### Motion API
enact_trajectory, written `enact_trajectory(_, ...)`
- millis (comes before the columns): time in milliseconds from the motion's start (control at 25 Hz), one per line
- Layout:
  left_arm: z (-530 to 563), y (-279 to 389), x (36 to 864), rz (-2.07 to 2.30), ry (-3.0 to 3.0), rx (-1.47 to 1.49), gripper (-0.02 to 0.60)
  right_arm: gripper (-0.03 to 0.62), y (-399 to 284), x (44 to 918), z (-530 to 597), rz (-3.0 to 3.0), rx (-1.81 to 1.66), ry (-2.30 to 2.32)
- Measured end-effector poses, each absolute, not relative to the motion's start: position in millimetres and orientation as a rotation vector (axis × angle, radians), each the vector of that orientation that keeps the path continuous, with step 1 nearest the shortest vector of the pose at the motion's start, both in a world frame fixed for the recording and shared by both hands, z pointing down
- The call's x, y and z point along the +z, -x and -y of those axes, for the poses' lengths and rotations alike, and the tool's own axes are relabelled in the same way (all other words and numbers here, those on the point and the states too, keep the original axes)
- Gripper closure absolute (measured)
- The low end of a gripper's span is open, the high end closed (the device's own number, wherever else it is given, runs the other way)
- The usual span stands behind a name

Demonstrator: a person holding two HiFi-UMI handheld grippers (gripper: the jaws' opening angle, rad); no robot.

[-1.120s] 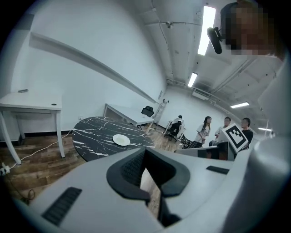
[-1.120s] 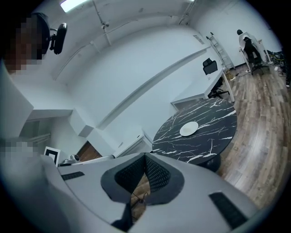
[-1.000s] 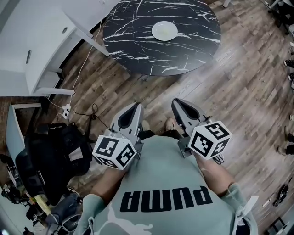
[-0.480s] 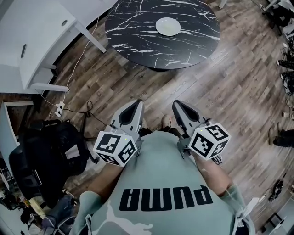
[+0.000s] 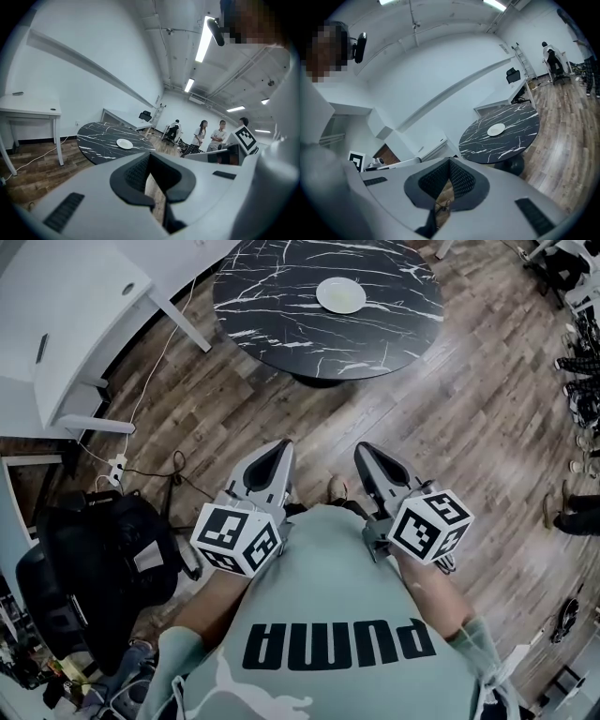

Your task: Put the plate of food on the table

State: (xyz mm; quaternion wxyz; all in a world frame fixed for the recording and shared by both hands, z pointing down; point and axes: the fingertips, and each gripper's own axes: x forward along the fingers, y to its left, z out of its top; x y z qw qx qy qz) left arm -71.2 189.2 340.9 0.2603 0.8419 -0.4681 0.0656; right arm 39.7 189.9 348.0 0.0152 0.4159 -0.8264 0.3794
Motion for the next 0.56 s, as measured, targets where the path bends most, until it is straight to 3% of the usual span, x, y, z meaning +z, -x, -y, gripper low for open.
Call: enact_trajectory(560,-191.9,74.4,339.1,1.245,-2.314,0.190,0.575,0.588,-33.4,347.1,-195.3,2.573,1.174,-1.318)
